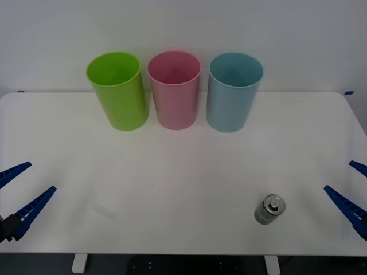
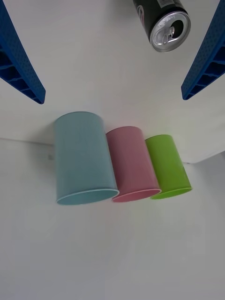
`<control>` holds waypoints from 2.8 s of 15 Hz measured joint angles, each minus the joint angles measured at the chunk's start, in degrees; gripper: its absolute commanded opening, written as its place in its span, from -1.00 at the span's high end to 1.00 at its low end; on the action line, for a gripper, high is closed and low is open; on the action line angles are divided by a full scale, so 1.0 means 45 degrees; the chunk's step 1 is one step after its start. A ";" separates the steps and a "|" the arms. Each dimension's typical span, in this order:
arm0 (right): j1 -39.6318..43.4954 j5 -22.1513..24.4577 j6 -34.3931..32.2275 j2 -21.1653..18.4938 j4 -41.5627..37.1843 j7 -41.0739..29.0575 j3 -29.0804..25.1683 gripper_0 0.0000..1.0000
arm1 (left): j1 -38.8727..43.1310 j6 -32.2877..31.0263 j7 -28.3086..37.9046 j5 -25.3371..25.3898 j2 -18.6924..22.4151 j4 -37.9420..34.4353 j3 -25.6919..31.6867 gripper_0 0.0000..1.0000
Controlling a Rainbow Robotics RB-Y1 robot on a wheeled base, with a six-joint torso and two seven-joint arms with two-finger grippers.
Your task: Grasp the object on the table and drop it into the matching bin: aluminum can to the light blue bin, PET bottle to the pink bin.
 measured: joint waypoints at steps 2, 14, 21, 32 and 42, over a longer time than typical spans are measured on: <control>0.0000 0.0000 0.0000 0.0000 0.0000 0.0000 0.0000 -1.00 | 0.0000 0.0000 0.0001 0.0000 0.0000 0.0000 0.0000 -1.00; 0.1158 -0.0052 -0.0105 -0.0395 0.0248 0.0197 0.0356 -1.00 | -0.0001 0.0000 0.0000 0.0000 0.0000 -0.0001 0.0000 -1.00; 0.2026 0.0165 -0.0746 -0.0494 0.0250 0.1846 0.0551 -1.00 | -0.0001 0.0000 0.0000 0.0000 0.0000 -0.0001 0.0000 -1.00; 0.1393 0.1036 -0.1702 -0.0536 0.2898 0.3143 0.0905 -1.00 | -0.0001 0.0000 0.0001 0.0000 0.0000 -0.0001 0.0000 -1.00; 0.0092 0.0354 -0.1215 -0.0232 0.4688 0.4498 0.2339 -1.00 | 0.0000 0.0000 0.0000 0.0000 0.0000 -0.0001 0.0000 -1.00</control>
